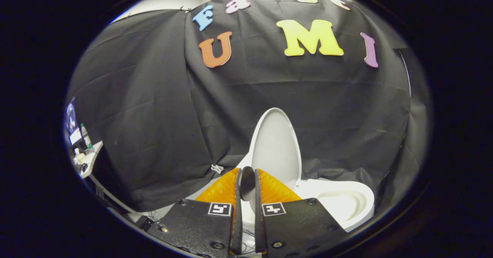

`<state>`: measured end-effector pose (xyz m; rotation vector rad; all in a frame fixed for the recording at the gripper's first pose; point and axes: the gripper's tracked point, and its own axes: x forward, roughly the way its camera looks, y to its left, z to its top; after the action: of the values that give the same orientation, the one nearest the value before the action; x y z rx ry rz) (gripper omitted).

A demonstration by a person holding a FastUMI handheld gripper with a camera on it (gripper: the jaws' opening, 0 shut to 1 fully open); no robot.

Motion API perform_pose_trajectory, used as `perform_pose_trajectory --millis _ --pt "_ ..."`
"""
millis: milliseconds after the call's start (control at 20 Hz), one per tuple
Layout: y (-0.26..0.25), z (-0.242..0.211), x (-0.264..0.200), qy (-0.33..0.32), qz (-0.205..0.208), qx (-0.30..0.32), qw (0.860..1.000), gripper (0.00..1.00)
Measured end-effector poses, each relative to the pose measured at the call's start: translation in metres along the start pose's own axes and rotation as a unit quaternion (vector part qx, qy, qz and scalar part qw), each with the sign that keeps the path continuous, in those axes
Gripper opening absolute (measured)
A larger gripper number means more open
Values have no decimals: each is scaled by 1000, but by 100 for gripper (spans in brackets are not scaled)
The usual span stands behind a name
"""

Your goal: Open the toilet lid.

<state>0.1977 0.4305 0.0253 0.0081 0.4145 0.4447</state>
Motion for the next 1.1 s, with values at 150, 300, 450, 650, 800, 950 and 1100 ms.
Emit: perform_pose_trajectory --millis 150,300,450,650,800,950,1100 --pt "5 0 4 -6 4 -13 1000 17" --pt "8 -8 14 9 26 -15 1000 40" --pt "-6 -41 23 66 25 8 997 63" --pt "-13 -31 5 37 35 20 998 66" --pt "-27 -29 -18 22 32 -7 999 67" --pt "-54 -21 -43 -2 22 -18 1000 67" --pt "-86 -18 -66 -28 2 -19 999 76"
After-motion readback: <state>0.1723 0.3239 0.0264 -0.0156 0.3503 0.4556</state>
